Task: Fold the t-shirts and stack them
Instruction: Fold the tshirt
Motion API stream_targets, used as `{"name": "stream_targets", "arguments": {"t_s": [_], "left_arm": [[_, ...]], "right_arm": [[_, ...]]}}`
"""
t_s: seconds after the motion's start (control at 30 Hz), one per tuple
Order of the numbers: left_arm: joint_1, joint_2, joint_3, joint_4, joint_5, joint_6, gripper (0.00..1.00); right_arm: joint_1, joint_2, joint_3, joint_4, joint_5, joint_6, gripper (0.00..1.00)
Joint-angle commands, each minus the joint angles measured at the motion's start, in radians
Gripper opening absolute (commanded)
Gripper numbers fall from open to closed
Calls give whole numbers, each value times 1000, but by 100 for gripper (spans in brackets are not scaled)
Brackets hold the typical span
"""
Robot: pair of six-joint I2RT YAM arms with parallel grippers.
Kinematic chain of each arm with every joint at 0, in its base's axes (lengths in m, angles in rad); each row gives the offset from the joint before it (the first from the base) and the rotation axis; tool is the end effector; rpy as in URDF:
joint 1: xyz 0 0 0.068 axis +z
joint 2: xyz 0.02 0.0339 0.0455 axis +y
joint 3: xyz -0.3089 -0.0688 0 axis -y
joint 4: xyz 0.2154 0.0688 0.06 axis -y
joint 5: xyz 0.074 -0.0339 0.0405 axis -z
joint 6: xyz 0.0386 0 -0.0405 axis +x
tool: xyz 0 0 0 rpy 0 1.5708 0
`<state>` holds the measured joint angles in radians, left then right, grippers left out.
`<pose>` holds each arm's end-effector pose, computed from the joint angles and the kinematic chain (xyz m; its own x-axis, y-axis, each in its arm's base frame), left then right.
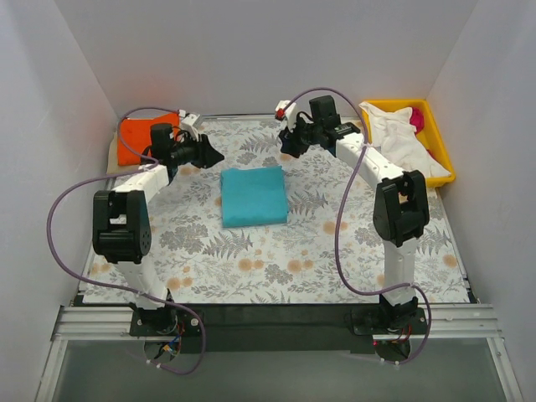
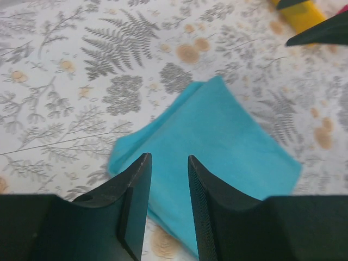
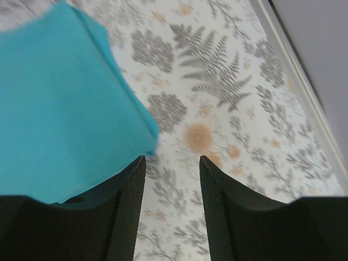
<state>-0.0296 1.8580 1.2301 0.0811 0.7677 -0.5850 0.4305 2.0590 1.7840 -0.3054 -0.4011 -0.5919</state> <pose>0.4030 -0.0388 0.2788 -0.7725 -0.3746 -0.5127 0.2251 0.5935 -0.7727 0.4300 0.2140 0.3255 -0.0336 -0.5807 -0.8134 -0.8431 0.4535 -0.2889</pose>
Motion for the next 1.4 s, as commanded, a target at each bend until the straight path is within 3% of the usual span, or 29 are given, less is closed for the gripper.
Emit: {"name": "stream_targets", "arguments": {"t_s": [0.0, 0.17, 0.4, 0.57, 0.73, 0.87, 0.93, 1.07, 1.2, 1.37], "left_arm": [[-9, -86, -56, 19, 114, -241, 32], [-16, -50, -144, 169, 128, -517, 31], [-16, 159, -101, 361, 116, -688, 31], [-13, 296, -17, 407, 108, -722, 30], [5, 368, 106, 345, 102, -699, 31], [22, 302, 102, 355, 228, -701, 34], [19, 207, 60, 332, 280, -691, 34], [-4, 49, -186, 353, 320, -782, 33], [-55, -72, -354, 454, 325, -884, 33], [-96, -33, -435, 594, 311, -995, 33]], "right_arm": [[8, -36, -1, -40, -242, 235, 45], [1, 102, 52, -24, -425, 480, 50], [-52, 256, 78, 155, -481, 658, 50], [-76, 341, 92, 249, -470, 710, 51], [-99, 368, 160, 252, -441, 705, 54], [-107, 221, 118, 235, -488, 708, 59], [-105, 150, 21, 236, -547, 722, 59], [-78, -8, -187, 250, -636, 797, 58], [-46, -72, -349, 327, -666, 863, 56], [-7, -24, -435, 428, -674, 908, 53]]}}
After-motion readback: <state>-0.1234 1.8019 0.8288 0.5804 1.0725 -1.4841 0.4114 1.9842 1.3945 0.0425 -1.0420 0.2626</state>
